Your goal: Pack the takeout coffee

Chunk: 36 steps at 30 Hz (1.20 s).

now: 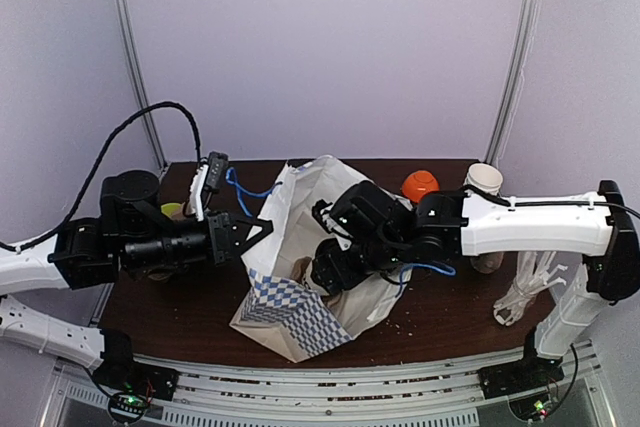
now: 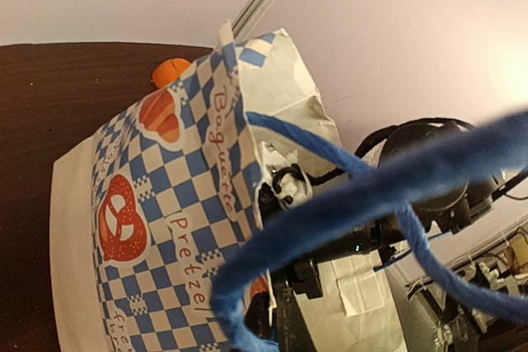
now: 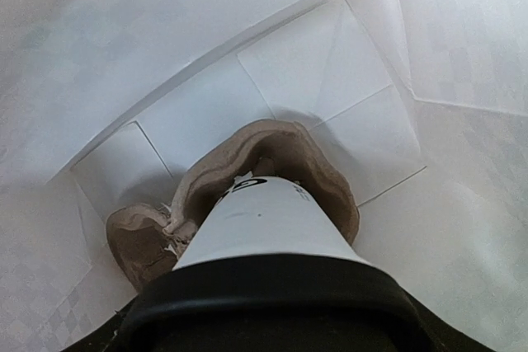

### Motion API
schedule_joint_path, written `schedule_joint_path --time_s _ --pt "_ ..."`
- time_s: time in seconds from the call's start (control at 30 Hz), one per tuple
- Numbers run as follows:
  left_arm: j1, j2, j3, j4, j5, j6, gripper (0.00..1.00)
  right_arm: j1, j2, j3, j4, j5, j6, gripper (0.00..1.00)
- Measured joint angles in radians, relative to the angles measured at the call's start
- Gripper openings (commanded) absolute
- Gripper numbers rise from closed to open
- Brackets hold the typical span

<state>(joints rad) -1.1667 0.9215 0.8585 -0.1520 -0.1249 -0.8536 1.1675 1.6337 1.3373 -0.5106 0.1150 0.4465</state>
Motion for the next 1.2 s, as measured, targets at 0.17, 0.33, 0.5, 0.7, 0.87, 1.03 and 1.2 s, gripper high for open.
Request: schedule_joint_path --time_s 0.17,0.33,0.5,0.7,0.87,1.03,1.2 --pt "0.001 0.088 0.155 -0.122 0.102 0.170 0.00 0.009 -0.107 -0.083 0.056 0.008 -0.018 0.77" --pt "0.002 0.160 0.266 -0.199 0.193 0.340 0.00 0.026 -0.214 -0.120 0.118 0.012 -0.044 0.77" --pt "0.004 0.202 0.280 -0.231 0.257 0.467 0.00 0.073 -0.261 -0.182 0.156 0.036 -0.075 0.77" --pt "0.005 0.203 0.259 -0.223 0.308 0.566 0.00 0.093 -0.294 -0.265 0.176 0.063 -0.090 0.77" --pt "0.006 0.204 0.257 -0.202 0.338 0.599 0.00 0.095 -0.307 -0.277 0.200 0.103 -0.105 0.77" --pt "0.010 0.213 0.242 -0.178 0.359 0.610 0.00 0.095 -0.307 -0.285 0.211 0.185 -0.107 0.77" --pt "0.010 0.215 0.220 -0.159 0.380 0.617 0.00 0.095 -0.310 -0.304 0.214 0.251 -0.106 0.77"
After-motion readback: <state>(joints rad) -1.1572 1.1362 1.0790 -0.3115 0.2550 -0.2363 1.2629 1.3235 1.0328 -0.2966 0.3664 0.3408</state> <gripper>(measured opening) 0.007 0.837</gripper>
